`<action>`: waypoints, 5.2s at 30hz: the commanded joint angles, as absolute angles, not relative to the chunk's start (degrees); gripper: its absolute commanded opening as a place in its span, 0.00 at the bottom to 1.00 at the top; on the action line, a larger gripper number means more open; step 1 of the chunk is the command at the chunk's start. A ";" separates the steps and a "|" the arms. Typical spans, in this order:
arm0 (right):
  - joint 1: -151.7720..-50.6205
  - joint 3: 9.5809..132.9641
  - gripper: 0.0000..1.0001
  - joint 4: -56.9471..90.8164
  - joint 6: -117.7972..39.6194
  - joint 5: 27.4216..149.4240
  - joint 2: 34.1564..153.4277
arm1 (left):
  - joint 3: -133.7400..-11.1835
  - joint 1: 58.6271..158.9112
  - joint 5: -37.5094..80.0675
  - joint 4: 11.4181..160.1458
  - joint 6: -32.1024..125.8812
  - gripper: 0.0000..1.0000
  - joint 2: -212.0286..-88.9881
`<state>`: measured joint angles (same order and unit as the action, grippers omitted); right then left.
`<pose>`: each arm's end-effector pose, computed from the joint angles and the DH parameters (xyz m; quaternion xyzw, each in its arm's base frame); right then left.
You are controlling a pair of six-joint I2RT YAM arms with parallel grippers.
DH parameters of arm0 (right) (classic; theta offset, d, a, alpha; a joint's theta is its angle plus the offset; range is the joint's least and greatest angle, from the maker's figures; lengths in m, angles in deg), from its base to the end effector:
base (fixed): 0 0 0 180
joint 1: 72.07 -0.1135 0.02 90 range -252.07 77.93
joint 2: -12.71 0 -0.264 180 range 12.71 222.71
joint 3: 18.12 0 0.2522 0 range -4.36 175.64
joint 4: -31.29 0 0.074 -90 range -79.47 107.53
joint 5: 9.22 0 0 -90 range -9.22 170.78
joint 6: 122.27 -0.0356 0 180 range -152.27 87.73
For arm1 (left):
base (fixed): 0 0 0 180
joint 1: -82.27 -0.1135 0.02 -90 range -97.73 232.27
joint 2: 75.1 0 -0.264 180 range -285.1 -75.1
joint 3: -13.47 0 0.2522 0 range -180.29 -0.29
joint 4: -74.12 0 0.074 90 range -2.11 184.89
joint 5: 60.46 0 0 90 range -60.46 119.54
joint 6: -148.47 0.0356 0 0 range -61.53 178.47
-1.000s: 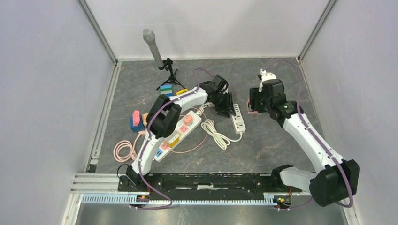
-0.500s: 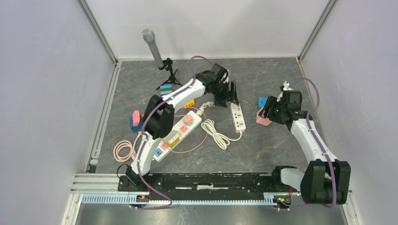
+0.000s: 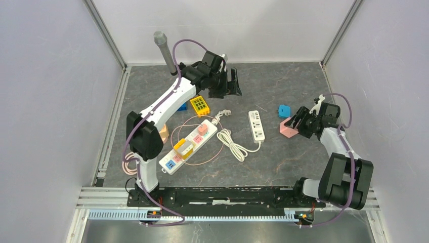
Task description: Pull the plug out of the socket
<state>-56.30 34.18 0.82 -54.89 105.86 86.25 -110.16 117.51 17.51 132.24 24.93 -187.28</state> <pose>0.2409 -0.0524 0.1919 0.2359 0.8943 0.2239 0.3073 0.3563 -0.2608 0.3289 0.0524 0.9236 -0.2877 0.2480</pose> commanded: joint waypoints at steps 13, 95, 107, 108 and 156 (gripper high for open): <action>-53.49 41.68 0.98 -1.84 -49.56 92.03 79.64 | -112.64 116.66 29.36 142.31 34.82 0.98 -177.51; -122.44 62.87 0.85 24.61 -43.67 76.94 119.71 | -69.86 98.53 24.93 138.69 23.89 0.81 -159.89; -120.69 59.83 0.56 21.74 -32.75 69.90 116.45 | -74.62 98.44 21.07 140.97 24.76 0.84 -160.96; -119.87 59.10 0.56 21.46 -31.36 70.46 115.75 | -75.03 98.44 20.12 140.89 25.04 0.85 -160.97; -113.95 53.46 0.39 20.80 -31.67 82.41 110.46 | -58.35 101.10 2.33 124.00 25.29 0.71 -159.35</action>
<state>-113.63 54.90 18.92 -32.29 79.61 112.52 -58.07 100.75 5.27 124.73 22.57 -159.79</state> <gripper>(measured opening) 0.514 0.723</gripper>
